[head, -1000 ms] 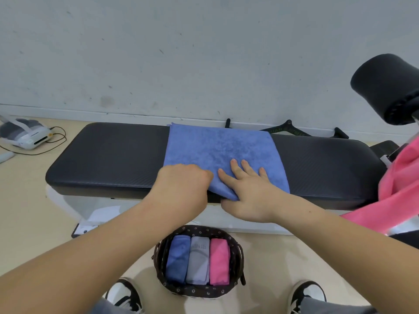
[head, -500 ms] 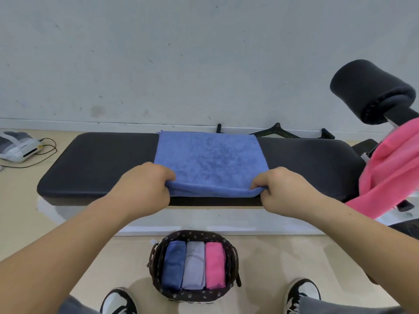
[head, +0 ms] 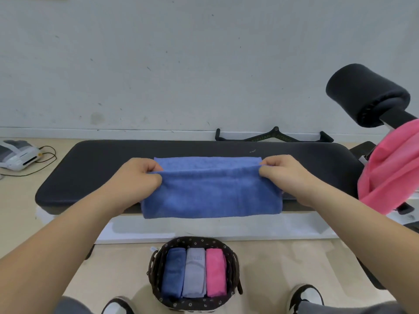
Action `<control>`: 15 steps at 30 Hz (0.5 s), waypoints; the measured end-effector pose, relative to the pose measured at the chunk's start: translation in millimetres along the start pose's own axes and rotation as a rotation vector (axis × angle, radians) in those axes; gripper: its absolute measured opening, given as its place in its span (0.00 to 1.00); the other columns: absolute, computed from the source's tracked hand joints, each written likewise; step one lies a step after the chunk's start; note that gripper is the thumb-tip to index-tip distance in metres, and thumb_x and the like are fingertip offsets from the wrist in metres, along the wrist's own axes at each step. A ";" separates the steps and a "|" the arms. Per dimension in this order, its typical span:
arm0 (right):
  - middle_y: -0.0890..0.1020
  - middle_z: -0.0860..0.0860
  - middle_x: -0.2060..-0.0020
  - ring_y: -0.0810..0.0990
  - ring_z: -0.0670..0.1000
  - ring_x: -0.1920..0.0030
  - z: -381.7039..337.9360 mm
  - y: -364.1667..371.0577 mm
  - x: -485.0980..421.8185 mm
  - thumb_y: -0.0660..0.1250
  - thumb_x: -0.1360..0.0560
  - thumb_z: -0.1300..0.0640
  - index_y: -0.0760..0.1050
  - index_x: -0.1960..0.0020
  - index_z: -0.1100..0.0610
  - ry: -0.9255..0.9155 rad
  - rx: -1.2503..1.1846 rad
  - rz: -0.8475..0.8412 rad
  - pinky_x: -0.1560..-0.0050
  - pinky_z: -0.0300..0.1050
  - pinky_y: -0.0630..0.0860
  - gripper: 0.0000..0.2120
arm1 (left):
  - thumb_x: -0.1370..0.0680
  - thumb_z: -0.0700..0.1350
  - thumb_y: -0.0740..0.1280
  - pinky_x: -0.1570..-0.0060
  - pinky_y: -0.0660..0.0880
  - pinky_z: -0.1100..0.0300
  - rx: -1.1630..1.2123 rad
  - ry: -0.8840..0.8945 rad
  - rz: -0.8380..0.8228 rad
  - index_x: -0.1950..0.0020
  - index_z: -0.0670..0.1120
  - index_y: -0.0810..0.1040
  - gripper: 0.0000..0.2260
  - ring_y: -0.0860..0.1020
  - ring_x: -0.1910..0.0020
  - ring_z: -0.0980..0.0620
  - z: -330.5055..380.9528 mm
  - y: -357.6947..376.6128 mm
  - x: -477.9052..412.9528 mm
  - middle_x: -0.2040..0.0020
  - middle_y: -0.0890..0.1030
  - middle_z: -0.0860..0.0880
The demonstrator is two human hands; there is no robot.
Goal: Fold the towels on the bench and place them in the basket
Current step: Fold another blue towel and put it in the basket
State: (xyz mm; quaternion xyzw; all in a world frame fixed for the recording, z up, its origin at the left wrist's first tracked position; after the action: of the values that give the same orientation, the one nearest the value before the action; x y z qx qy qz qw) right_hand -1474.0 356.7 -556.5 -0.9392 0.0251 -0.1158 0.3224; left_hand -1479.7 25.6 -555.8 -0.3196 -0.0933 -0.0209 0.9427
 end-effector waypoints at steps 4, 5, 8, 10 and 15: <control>0.84 0.61 0.57 0.78 0.53 0.60 0.1 7.9 -27.2 0.62 0.22 0.58 0.83 0.53 0.61 -0.003 -0.106 0.108 0.59 0.46 0.74 0.11 | 0.26 0.34 0.58 0.62 0.75 0.55 -0.022 0.063 0.122 0.54 0.48 0.82 0.16 0.79 0.58 0.48 -2.0 -0.4 -25.3 0.58 0.83 0.49; 0.84 0.62 0.55 0.78 0.52 0.60 0.1 9.3 -34.7 0.62 0.21 0.58 0.83 0.52 0.61 -0.003 -0.107 0.134 0.59 0.46 0.74 0.12 | 0.25 0.34 0.58 0.60 0.76 0.55 -0.021 0.077 0.145 0.52 0.49 0.82 0.16 0.80 0.56 0.48 -2.1 0.2 -31.7 0.56 0.84 0.50; 0.83 0.63 0.53 0.77 0.53 0.59 4.5 13.7 -55.9 0.63 0.22 0.56 0.83 0.51 0.61 -0.007 -0.060 0.183 0.58 0.49 0.73 0.12 | 0.22 0.36 0.59 0.61 0.75 0.56 -0.063 0.117 0.196 0.49 0.51 0.81 0.14 0.80 0.54 0.50 -7.7 3.7 -52.9 0.54 0.83 0.51; 0.83 0.64 0.54 0.76 0.53 0.61 12.1 16.7 -67.9 0.65 0.23 0.55 0.82 0.50 0.63 -0.006 0.026 0.205 0.60 0.51 0.75 0.12 | 0.21 0.38 0.60 0.60 0.75 0.55 -0.142 0.125 0.200 0.48 0.50 0.80 0.12 0.80 0.54 0.49 -13.4 8.5 -64.8 0.54 0.82 0.51; 0.82 0.46 0.55 0.81 0.51 0.49 20.8 16.1 -82.5 0.69 0.24 0.54 0.82 0.46 0.54 -0.022 0.138 0.219 0.48 0.49 0.79 0.09 | 0.22 0.40 0.62 0.64 0.70 0.58 -0.297 0.118 0.168 0.47 0.49 0.79 0.08 0.77 0.56 0.51 -21.6 17.4 -86.5 0.51 0.80 0.49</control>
State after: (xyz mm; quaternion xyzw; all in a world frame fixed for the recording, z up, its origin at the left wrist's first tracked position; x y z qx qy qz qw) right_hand -1548.9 366.5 -598.8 -0.9077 0.1158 -0.0709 0.3970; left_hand -1559.4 24.5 -599.4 -0.4602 -0.0067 0.0258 0.8874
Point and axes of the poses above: each hand's wrist, its own x-axis away from the middle knuckle, its own y-axis out of the palm, z = x × y, the point moved 2 cm from there along -x, towards the middle knuckle
